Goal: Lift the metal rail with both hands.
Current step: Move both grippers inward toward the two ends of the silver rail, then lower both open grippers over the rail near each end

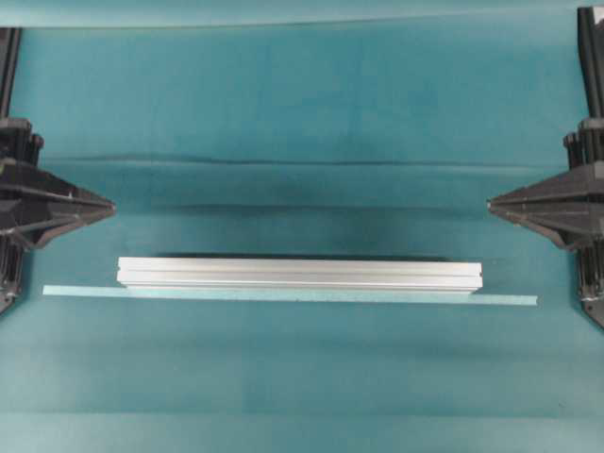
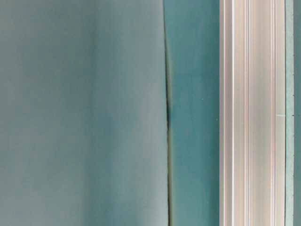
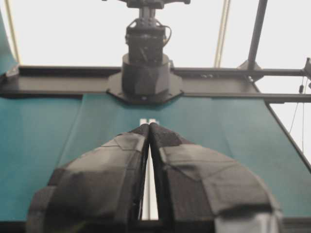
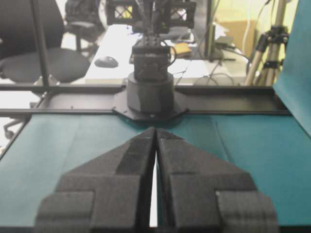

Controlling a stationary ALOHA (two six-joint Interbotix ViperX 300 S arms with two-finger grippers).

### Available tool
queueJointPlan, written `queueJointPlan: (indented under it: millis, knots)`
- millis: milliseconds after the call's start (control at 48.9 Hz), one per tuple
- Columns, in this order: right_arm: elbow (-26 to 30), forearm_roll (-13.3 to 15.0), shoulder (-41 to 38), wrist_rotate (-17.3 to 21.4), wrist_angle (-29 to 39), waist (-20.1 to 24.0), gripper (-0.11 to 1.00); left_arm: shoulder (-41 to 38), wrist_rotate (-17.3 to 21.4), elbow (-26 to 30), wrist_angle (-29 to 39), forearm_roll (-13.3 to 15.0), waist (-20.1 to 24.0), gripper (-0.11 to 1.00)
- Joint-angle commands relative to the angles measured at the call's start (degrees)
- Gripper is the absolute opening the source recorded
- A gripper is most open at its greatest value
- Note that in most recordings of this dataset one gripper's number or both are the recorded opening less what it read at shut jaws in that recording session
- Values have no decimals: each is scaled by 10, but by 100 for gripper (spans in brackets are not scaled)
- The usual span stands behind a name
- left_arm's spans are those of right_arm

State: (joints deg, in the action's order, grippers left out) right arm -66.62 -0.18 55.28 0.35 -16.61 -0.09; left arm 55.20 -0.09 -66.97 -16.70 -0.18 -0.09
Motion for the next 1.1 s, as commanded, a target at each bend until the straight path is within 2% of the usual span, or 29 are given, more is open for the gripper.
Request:
queueJointPlan:
  millis: [0,41,123,204,409,511,613,817,919,1083]
  knots:
    - [6,-7,-12,8,-3,-6,10,-34,-26,47,8,-1,4,14]
    - [12,-23,-18,10,10,-6,10,-42,-29,61,13,-6,5,12]
    - [26,-49,-29,20,47,-10,0,-58,-30,83,38,-8,8,0]
    - [47,-63,-44,34,92,-12,0,-69,-30,98,76,-8,9,-2]
    - [116,-65,-93,85,241,-26,0,-93,-38,148,210,-8,9,-2]
    - [151,-64,-129,120,322,-36,0,-119,-39,181,275,-8,9,-2]
    - [184,-60,-172,137,393,-41,0,-155,-40,214,337,-8,10,-2]
    - [252,-47,-268,134,497,-38,0,-220,-41,258,414,-8,15,-2]
    - [289,-39,-312,128,548,-34,0,-252,-57,278,452,-8,21,-2]
    - [357,-27,-384,89,656,-25,0,-299,-69,309,524,-11,28,-2]
